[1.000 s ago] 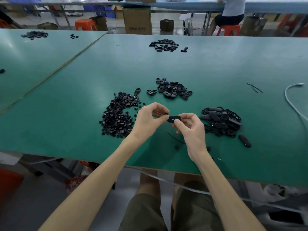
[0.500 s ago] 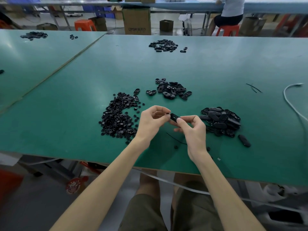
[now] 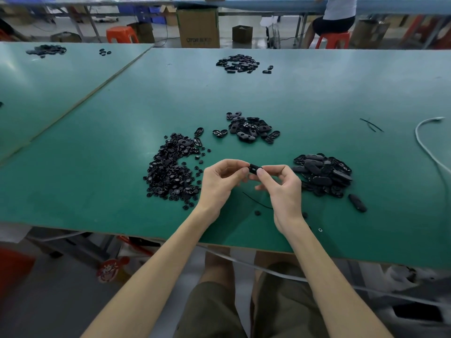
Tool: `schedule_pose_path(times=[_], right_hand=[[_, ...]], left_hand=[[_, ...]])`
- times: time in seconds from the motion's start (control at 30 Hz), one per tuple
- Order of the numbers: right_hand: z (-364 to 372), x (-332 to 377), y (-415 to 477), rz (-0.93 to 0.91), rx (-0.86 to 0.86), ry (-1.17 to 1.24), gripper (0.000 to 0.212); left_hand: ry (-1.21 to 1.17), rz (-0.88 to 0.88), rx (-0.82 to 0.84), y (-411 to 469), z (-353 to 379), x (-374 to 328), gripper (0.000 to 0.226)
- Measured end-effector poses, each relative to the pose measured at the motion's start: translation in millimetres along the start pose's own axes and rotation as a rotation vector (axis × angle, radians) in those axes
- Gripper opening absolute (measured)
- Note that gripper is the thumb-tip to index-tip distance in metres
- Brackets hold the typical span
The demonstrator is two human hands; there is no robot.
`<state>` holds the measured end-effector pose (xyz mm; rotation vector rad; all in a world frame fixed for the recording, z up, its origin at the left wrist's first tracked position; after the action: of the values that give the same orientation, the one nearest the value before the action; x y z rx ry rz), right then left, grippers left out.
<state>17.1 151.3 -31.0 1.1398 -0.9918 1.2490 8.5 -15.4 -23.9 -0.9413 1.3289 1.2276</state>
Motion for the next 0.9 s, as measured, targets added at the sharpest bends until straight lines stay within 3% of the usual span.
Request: schedule_pose_path(times=[0.9], right_hand=[[3.4,5.3,-1.5,-0.039,0.047,0.024,0.006]], left_hand=[[0.094,-0.061,-0.026,1.4,-2.8,7.8,0.021]])
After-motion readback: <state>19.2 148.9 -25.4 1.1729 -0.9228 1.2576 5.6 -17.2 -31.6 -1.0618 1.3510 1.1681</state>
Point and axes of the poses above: each hand's wrist, its own y-axis towards the middle knuckle, its own z-axis out of the palm, x = y × z, the point moved 7 cm from there along y, towards the middle knuckle, and after that the axes turned 13 degrees about x, right-handed, at the moved point
